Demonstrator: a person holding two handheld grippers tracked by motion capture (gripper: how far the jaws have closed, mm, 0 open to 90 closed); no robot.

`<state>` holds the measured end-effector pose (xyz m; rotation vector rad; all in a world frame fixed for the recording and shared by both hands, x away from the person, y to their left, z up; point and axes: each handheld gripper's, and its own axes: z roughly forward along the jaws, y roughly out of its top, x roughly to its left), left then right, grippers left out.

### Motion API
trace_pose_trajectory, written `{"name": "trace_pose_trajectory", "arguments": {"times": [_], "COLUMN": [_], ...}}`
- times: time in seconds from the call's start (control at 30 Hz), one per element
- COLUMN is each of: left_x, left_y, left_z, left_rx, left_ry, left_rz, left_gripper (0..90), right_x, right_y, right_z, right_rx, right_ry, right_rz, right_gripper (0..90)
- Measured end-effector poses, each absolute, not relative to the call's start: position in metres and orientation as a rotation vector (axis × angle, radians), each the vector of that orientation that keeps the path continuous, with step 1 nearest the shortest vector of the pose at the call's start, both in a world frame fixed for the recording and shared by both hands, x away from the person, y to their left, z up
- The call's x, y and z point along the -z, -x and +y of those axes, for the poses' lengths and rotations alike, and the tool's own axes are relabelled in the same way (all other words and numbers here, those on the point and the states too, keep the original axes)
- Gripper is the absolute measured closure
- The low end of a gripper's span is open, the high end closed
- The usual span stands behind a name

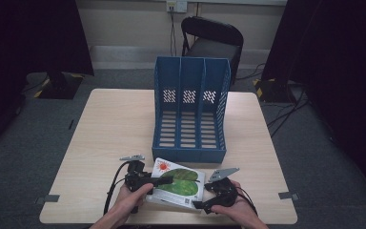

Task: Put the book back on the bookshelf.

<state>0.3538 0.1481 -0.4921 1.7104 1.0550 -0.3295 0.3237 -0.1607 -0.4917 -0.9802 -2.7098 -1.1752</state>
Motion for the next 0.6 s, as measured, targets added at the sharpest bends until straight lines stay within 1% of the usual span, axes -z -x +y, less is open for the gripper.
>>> {"name": "trace_pose_trajectory", "arguments": {"times": [0.03, 0.13, 0.17, 0.2, 0.27, 0.33, 0.4, 0.47, 0.6], "left_x": [0.494, 0.497, 0.497, 0.497, 0.496, 0.495, 0.496, 0.497, 0.498], "left_y": [-0.355, -0.357, -0.357, -0.356, -0.352, -0.35, -0.352, -0.353, -0.359], "left_z": [0.147, 0.14, 0.14, 0.137, 0.133, 0.132, 0.133, 0.133, 0.136], "left_rx": [0.342, 0.406, 0.406, 0.432, 0.441, 0.449, 0.471, 0.467, 0.47], "left_ry": [-1.724, -1.79, -1.79, -1.804, -1.83, -1.826, -1.837, -1.846, -1.864], "left_rz": [1.062, 1.044, 1.044, 1.029, 0.98, 0.961, 0.965, 0.996, 1.024], "left_gripper": [47.6, 53.7, 56.4, 56.4, 60.5, 65.3, 63.6, 56.9, 50.5], "right_x": [0.492, 0.491, 0.491, 0.491, 0.49, 0.488, 0.487, 0.488, 0.488], "right_y": [-0.324, -0.326, -0.326, -0.326, -0.327, -0.326, -0.324, -0.324, -0.325], "right_z": [-0.16, -0.16, -0.16, -0.16, -0.16, -0.159, -0.158, -0.158, -0.159], "right_rx": [1.175, 1.172, 1.172, 1.172, 1.19, 1.236, 1.24, 1.221, 1.213], "right_ry": [0.971, 0.955, 0.955, 0.952, 0.932, 0.886, 0.866, 0.867, 0.872], "right_rz": [-2.718, -2.722, -2.722, -2.721, -2.729, -2.722, -2.736, -2.748, -2.734], "right_gripper": [12.7, 13.3, 13.3, 13.4, 16.0, 16.2, 15.5, 15.5, 15.8]}}
